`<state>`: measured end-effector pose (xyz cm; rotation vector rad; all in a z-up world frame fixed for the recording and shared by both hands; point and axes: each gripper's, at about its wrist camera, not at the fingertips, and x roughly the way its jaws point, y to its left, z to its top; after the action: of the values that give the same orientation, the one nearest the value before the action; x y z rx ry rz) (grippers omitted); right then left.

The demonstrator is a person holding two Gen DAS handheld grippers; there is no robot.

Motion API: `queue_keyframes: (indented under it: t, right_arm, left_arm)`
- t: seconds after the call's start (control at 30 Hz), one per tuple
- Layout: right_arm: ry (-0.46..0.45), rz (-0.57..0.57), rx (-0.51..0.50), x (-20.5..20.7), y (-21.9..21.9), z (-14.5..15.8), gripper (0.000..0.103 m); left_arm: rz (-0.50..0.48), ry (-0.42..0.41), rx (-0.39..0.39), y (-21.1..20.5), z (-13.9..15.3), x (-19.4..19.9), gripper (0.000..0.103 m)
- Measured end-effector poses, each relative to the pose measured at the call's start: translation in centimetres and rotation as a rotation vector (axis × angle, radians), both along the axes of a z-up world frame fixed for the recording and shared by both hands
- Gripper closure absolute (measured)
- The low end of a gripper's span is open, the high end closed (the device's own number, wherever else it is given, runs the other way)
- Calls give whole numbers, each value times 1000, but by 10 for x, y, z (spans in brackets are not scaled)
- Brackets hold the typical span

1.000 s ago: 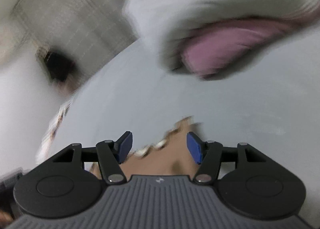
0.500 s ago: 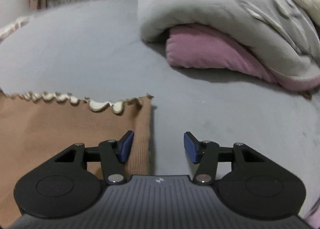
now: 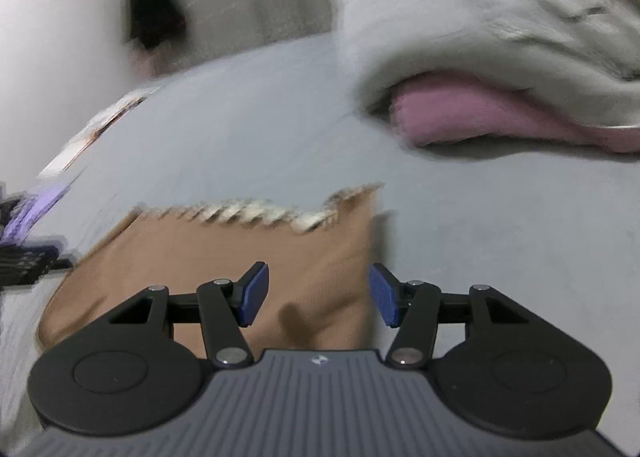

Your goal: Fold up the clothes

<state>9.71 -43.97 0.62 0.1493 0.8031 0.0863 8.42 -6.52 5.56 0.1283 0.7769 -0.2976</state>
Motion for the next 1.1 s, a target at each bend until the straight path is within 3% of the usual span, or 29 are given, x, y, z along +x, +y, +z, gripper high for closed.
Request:
queue_keyframes:
  t: [0.03,0.07,0.1,0.17,0.23,0.3,0.37,0.47,0.5,0.53,0.6,0.63,0.77,0.83,0.97,1.1]
  right_arm:
    - [0,8,13,-1,0,-1,47]
    - [1,16,25,-3,0,-1,47]
    - [1,24,38,-4,0,-2,49]
    - [-5,13,75,-4,-5,-2,62]
    - [-25,-19,63,-6,-6,6,65]
    - [-106,-46,1,-21,-1,21,63]
    - [-155,-33,36,-36,2,31,63]
    - [-127,79,109,-43,16,19,59]
    - [-79,82,66,-40,23,5,59]
    - [-31,85,21,-36,29,-10,59]
    - [-38,52,15,-42,25,-2,58]
    - [-43,36,13,-45,23,3,58]
    - [-62,-29,3,-58,14,20,58]
    - [-71,-62,-2,-64,9,28,58]
    - [-25,13,200,-83,-13,20,54]
    - [0,23,231,-85,-12,13,55]
  left_arm:
    - [11,13,34,-5,-8,5,39]
    - [51,19,140,-8,-20,15,37]
    - [90,55,168,-2,-31,29,30]
    - [129,102,85,17,-33,28,30]
    - [175,157,-11,42,-32,28,30]
    - [180,144,14,48,-29,25,30]
    - [206,122,3,52,-19,20,34]
    - [202,36,11,45,-6,10,37]
    - [195,-1,13,43,-1,6,36]
    - [191,17,39,38,-5,8,36]
    - [185,72,99,30,-17,14,36]
    - [196,92,88,34,-25,17,34]
    - [233,93,35,49,-15,13,33]
    - [233,38,42,50,-1,2,33]
    - [259,24,-8,65,12,-29,34]
    - [286,24,-68,83,7,-60,34]
